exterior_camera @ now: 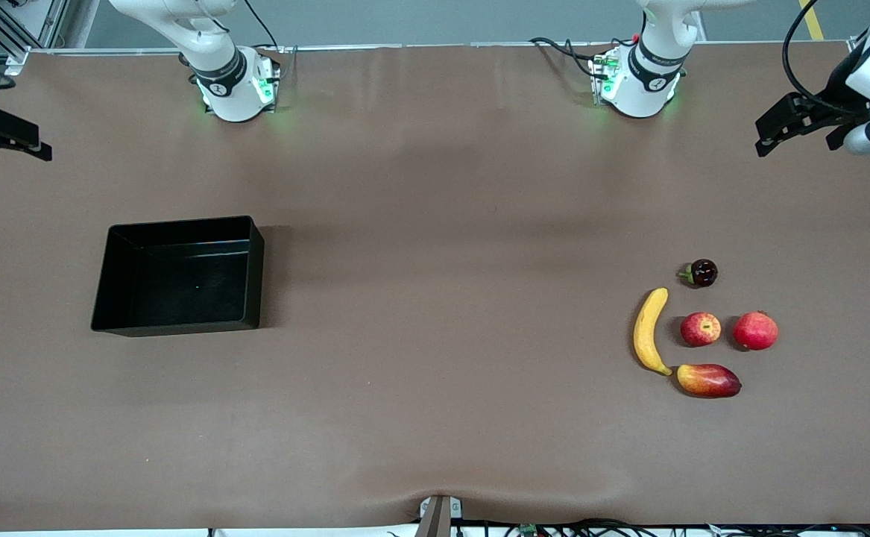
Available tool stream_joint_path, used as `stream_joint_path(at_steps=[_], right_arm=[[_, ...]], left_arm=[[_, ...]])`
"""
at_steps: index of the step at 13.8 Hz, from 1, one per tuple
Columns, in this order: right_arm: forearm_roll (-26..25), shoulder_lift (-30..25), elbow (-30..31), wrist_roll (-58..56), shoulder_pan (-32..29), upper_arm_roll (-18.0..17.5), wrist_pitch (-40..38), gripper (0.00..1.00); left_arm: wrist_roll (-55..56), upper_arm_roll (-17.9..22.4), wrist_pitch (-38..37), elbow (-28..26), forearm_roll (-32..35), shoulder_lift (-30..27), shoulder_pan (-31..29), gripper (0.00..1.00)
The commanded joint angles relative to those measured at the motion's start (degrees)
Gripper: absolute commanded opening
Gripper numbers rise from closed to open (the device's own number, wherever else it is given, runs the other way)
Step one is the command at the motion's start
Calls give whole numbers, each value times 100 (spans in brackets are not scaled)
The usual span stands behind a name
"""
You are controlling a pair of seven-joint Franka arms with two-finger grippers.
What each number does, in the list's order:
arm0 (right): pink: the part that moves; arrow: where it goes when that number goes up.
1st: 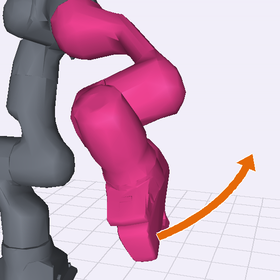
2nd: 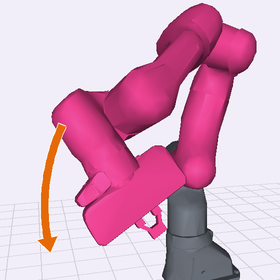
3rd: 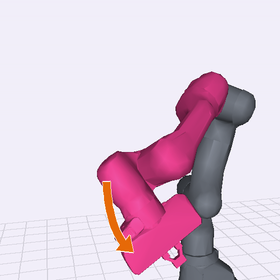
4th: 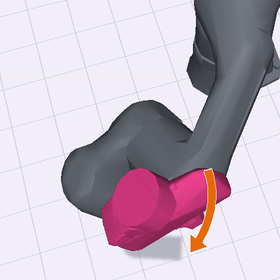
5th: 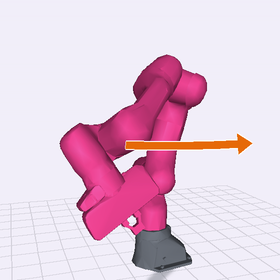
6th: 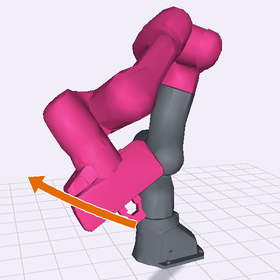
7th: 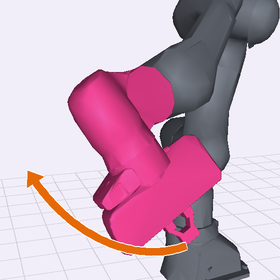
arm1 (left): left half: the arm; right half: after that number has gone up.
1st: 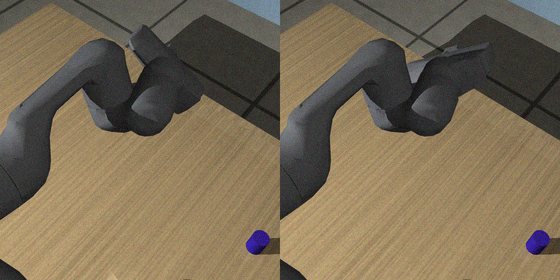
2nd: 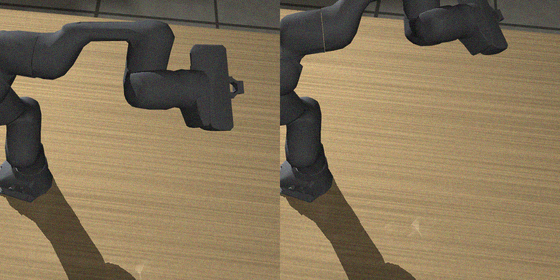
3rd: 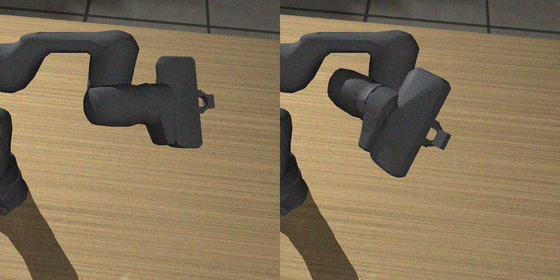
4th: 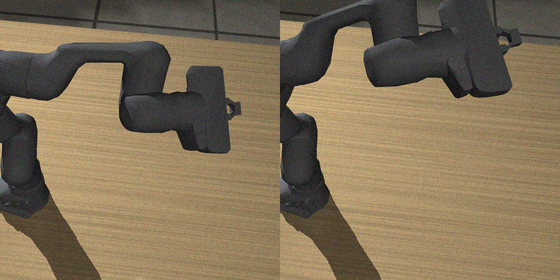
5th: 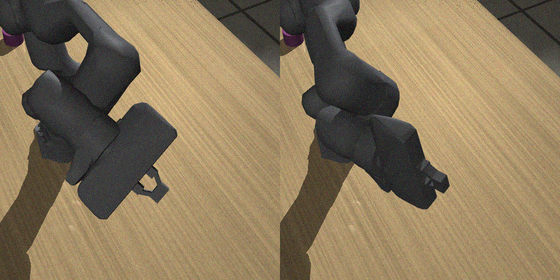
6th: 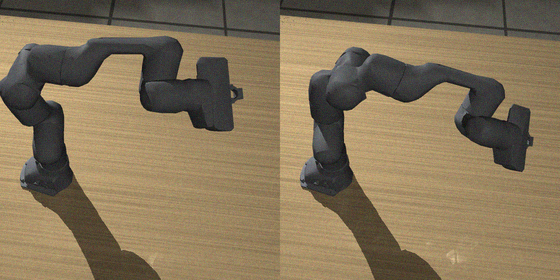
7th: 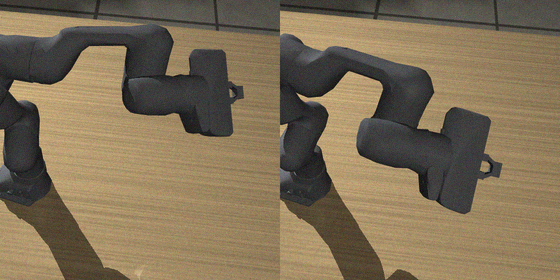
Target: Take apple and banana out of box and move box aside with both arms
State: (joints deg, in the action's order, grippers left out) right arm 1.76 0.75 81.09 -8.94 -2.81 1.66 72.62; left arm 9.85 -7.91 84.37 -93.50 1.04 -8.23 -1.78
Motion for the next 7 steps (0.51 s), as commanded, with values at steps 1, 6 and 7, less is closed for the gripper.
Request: stream_joint_path(at_steps=[1, 6, 7], right_arm=[[-71, -945, 1383, 41, -326, -227, 823, 100], [-97, -840, 1147, 59, -204, -201, 762, 100], [-158, -787, 1085, 76, -90, -192, 754, 100]], left_arm=[[-124, 0, -70, 86, -68, -4, -33, 100], [-89, 8, -88, 410, -42, 128, -112, 100], [-89, 8, -88, 429, -42, 128, -112, 100]])
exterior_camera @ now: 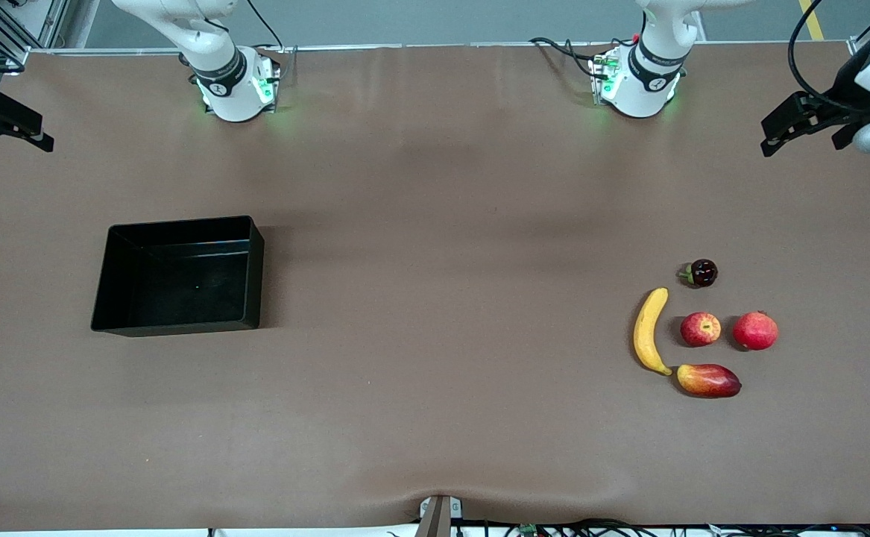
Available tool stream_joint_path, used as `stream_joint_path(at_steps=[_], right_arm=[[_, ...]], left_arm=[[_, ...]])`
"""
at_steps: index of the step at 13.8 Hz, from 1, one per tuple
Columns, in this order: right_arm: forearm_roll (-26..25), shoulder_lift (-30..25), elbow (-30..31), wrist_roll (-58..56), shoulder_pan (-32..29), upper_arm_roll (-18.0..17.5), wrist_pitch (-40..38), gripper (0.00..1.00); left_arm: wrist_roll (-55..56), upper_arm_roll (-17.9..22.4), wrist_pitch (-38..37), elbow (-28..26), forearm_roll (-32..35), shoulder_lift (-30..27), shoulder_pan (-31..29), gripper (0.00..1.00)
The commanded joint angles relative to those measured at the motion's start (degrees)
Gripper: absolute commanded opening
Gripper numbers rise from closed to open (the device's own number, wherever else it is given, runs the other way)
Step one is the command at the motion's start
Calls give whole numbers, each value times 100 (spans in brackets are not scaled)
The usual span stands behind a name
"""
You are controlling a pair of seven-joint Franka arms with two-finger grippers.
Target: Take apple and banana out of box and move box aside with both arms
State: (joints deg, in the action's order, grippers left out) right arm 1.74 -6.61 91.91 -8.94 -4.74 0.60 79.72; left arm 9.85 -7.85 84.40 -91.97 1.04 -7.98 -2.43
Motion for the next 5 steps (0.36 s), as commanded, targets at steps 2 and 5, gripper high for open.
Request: stream_joint_path(at_steps=[2, 5], right_arm=[[-156, -25, -6, 77, 140, 1, 43, 100], [-156, 150, -225, 42, 114, 63, 26, 100]], left_arm=[[-80, 2, -99, 276, -42, 104, -47, 100], [-88, -6, -195, 276, -16, 104, -30, 100]])
